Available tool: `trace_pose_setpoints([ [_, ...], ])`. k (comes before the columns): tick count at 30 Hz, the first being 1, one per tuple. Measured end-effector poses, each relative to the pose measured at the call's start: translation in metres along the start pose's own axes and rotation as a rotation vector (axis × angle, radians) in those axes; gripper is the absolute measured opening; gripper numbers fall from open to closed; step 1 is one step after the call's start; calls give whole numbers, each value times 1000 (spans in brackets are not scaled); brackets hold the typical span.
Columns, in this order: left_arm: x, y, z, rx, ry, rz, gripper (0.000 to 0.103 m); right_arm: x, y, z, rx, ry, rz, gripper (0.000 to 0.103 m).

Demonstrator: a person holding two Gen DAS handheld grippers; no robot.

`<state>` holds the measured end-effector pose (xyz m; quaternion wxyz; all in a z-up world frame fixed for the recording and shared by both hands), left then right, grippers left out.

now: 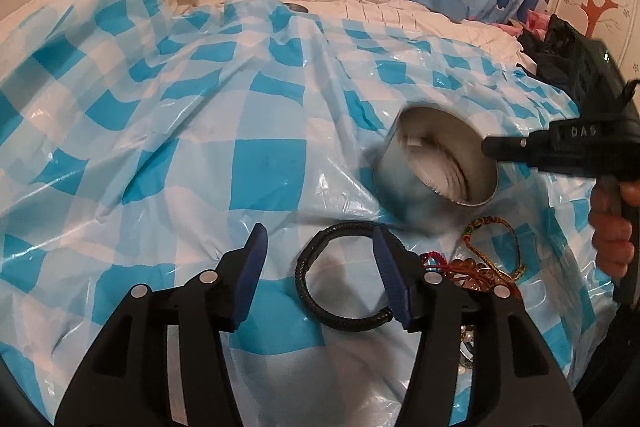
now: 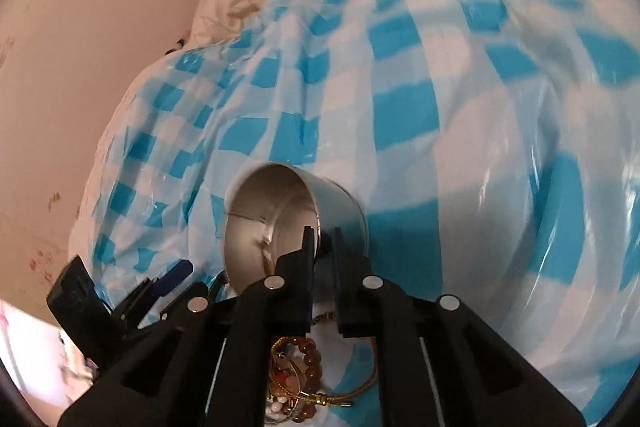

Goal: Organize jewelry
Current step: 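Grasp the silver tin rim with the right tool and set it beside the jewelry, then grasp a thin beaded string bracelet with the right tool while the left tool regrasps the black bracelet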

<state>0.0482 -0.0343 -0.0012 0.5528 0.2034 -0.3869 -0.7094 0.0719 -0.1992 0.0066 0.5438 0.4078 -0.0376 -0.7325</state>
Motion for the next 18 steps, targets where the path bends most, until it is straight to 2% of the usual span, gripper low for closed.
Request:
trace_pose_setpoints([
  [2,-2,0,-1,-1,7,1,54,2,1,1,17,-5,-6,15],
  [3,-2,0,-1,-2,6,1,55,3,2,4,33,-9,-13,28],
  [5,-1,0,-1,-6,6,-5,56,1,2,18,92,-18,6,39],
  [7,-1,-2,-1,-17,14,-18,57,-3,-5,31,111,-46,63,41],
  [9,-2,-5,1,-26,36,-38,58,-3,-22,37,88,-59,112,41],
  [13,-13,-9,2,-39,73,-29,60,10,-58,30,21,-87,139,39],
  [15,-18,-11,0,-47,89,-19,60,9,-63,23,15,-110,172,38],
  [18,-21,-15,-6,-65,96,-16,65,1,-69,13,30,-195,301,36],
])
Point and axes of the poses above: each gripper's, at about its wrist camera, not at the fingertips, and z roughly against the way its jaws point, x to its right, y to its top, the point moved 6 cm from there along -z, roughly the way its jaws point, and after that the axes turned 10 degrees about x, right-handed, at the moved point
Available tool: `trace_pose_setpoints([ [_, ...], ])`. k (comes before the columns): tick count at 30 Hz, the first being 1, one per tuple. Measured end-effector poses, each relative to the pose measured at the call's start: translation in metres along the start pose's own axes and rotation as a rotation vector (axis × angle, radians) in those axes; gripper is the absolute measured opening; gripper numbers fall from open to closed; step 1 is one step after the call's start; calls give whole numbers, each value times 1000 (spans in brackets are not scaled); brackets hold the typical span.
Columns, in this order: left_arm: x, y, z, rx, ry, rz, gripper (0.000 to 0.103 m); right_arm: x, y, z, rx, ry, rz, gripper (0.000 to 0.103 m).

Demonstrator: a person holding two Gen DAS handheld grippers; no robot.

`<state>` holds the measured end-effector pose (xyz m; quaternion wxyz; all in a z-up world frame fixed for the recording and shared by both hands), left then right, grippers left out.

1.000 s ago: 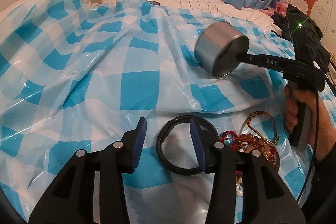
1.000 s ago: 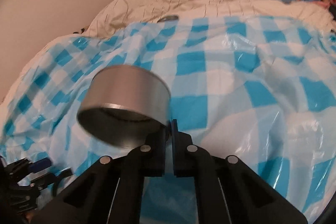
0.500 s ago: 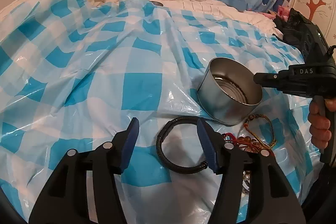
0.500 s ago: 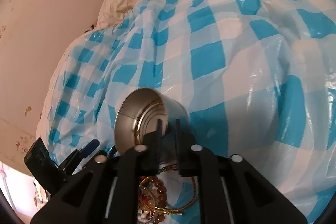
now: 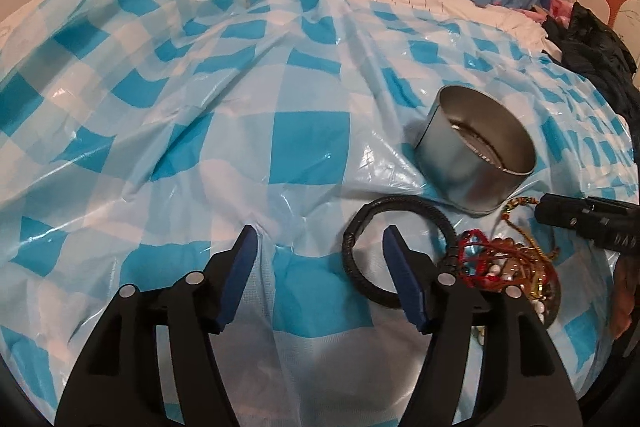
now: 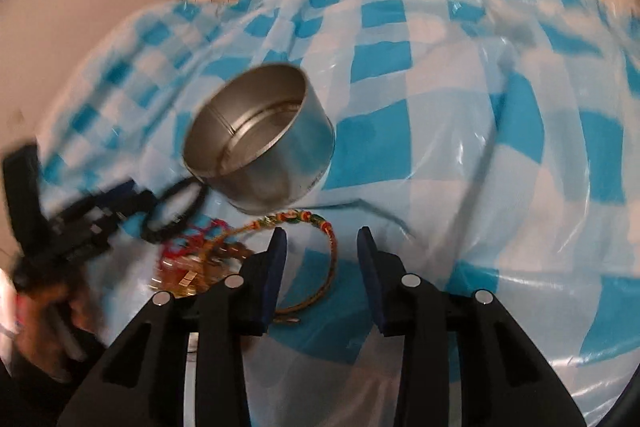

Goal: Organize jewelry
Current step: 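Grasp a thin beaded string bracelet with the right tool while the left tool regrasps the black bracelet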

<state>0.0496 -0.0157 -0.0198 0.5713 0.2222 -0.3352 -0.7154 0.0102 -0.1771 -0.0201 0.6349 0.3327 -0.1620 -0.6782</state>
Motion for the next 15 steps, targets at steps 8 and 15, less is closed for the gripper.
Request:
trace_pose_setpoints([
  [8,6,-6,-12,-17,25,-67,35,-2,-6,5,23,-66,103,4],
  [15,7,16,15,101,-4,-62,0,-12,13,29,159,-37,111,4],
])
Point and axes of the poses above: each gripper's, at about its wrist camera, not at the fingertips, and z roughly against the way its jaws point, x to its right, y to its top, the point moved 6 cm from there along -z, roughly the way its jaws point, and after that the axes turned 10 degrees about x, right-handed, at the moved point
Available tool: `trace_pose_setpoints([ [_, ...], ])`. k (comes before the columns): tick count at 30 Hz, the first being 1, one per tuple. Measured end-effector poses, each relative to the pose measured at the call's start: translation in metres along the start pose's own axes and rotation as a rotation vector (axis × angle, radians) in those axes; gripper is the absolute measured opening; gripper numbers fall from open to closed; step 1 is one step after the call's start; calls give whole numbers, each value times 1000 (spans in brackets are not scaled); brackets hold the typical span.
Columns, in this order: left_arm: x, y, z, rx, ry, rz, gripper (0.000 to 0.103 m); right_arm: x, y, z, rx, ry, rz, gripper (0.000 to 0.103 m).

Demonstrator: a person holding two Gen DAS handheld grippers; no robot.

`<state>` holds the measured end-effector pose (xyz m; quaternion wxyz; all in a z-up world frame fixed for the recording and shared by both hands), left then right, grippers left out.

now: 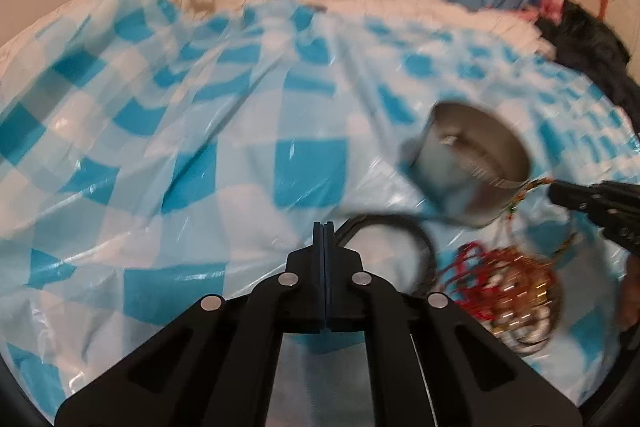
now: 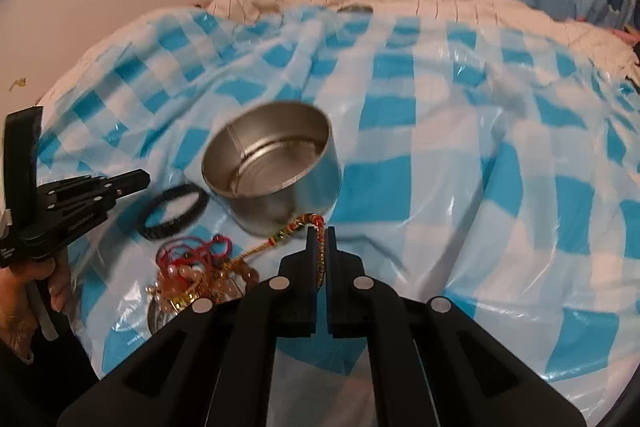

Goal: Organize jewelry
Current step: 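Grasp a thin beaded string bracelet with the right tool while the left tool regrasps the black bracelet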

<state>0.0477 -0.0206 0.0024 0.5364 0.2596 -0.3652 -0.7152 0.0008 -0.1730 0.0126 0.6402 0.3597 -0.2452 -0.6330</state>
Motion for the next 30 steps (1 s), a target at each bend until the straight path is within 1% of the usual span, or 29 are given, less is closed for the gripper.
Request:
trace_pose_setpoints([
  [2,6,5,4,27,13,-37,0,0,4,3,24,5,-4,4],
  [3,8,5,2,18,9,-42,0,0,5,4,27,7,-5,4],
  [5,8,0,-6,-22,4,-27,1,0,6,3,25,8,-4,4],
  [6,8,-4,-11,-45,-2,-19,5,-1,6,3,23,10,-3,4],
  [7,8,-8,-16,-73,-6,-15,18,-2,6,3,21,11,0,4],
  [8,8,-10,-19,-83,-5,-15,28,-3,6,4,22,12,4,4],
  [9,9,-12,-21,-86,-6,-16,42,-3,7,4,23,14,5,4],
  [10,12,-13,-22,-85,-17,-17,47,-4,7,4,22,14,6,4],
  [13,17,-16,-25,-92,-7,-51,48,-4,6,3,16,12,0,4],
  [15,20,-19,-26,-96,-10,-61,47,-2,6,2,16,11,-5,4],
  [16,20,-19,-26,-96,-16,-61,33,-2,6,2,19,13,-8,4],
  [17,21,-20,-27,-103,-17,-67,23,-2,7,3,22,15,-11,4],
  [18,22,-20,-26,-103,-17,-80,7,-2,7,4,25,16,-12,4],
  [20,25,-17,-22,-88,-41,-84,5,-1,6,3,22,16,-14,4],
  [23,28,-8,-11,-39,-48,-91,3,0,7,3,24,19,-17,4],
  [24,28,-5,-7,-22,-51,-85,0,0,8,4,27,20,-19,4],
  [27,24,7,5,27,-65,-58,0,2,11,6,48,28,-31,4],
  [30,20,13,11,50,-81,-34,0,2,14,9,66,30,-41,4],
])
Point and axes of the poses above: each gripper's, at about its wrist camera, not at the fingertips, and z roughly against the way its jaws point, x to its right, y to its top, the point moved 6 cm from there along -z, roughly the way its jaws point, and after that the axes turned 10 degrees about x, right-handed, at the moved point
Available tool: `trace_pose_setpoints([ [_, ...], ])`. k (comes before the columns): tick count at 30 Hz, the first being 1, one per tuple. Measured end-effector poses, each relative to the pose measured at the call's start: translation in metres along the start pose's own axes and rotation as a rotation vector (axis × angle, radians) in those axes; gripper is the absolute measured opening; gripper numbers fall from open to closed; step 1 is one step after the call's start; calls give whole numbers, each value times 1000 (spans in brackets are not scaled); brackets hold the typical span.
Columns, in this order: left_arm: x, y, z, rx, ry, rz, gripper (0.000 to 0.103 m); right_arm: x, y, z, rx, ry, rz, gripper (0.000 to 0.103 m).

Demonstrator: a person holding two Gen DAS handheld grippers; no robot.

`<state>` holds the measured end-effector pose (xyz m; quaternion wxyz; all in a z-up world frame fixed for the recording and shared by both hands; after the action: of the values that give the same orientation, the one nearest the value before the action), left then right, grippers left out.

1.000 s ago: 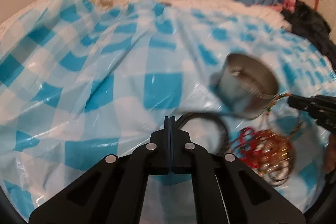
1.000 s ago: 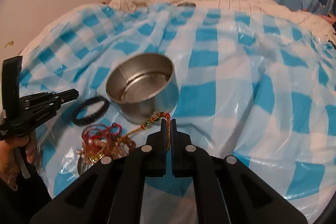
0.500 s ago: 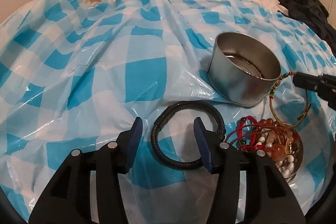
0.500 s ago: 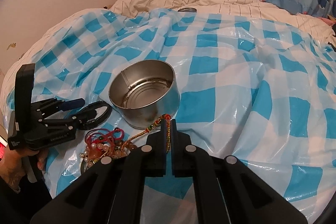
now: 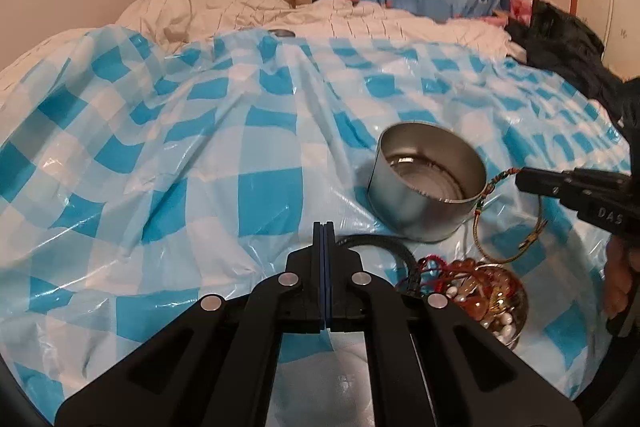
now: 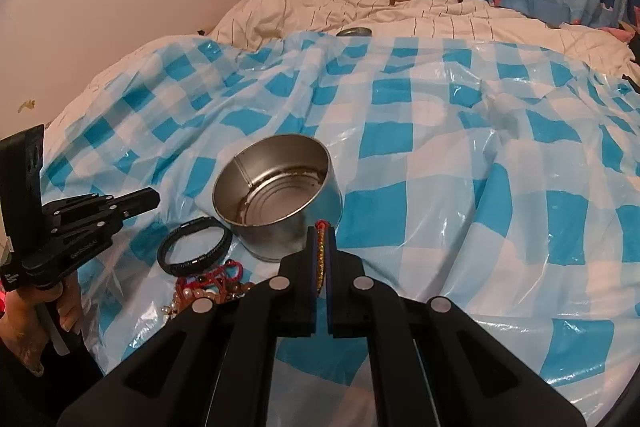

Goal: Organize jewelry
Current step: 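Grasp a thin beaded string bracelet with the right tool while the left tool regrasps the black bracelet, then drop the black bracelet into the tin with the left tool while the right tool drops the beaded bracelet in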

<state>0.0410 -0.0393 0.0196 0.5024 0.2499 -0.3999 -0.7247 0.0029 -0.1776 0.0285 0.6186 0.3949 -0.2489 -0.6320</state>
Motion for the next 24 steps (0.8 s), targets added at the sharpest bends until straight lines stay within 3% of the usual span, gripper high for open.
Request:
trace_pose_setpoints([
  [4,-2,4,3,15,-16,24,0,1,5,4,24,8,-9,4],
  [9,-7,-11,-18,-71,-11,57,4,1,6,5,30,19,-15,4],
  [11,-9,-17,-27,-95,11,47,22,-1,8,6,39,28,-11,4],
  [13,-8,-21,-34,-110,13,41,53,-4,11,9,59,42,-9,4],
  [14,-7,-23,-36,-116,13,35,53,-5,12,11,67,47,-8,4],
  [17,-1,-31,-43,-158,6,7,52,-6,14,14,83,56,-6,4],
  [18,1,-33,-44,-168,-10,4,27,-7,15,15,89,59,-8,4],
  [19,3,-35,-45,-179,-13,-6,9,-7,16,16,96,63,-8,4],
  [24,14,-27,-31,-146,-42,-54,8,-9,24,26,156,89,-12,4],
])
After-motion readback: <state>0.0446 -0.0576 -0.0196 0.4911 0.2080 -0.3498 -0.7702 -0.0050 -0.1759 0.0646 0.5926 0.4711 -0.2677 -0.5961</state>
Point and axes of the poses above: each gripper's, at about its wrist camera, not at the fingertips, and z roughly against the way its jaws point, x to its right, y to its top, the point moved 6 cm from there along -z, roughly the way its jaws point, and after that the axes turned 10 degrees about x, right-handed, at the moved point
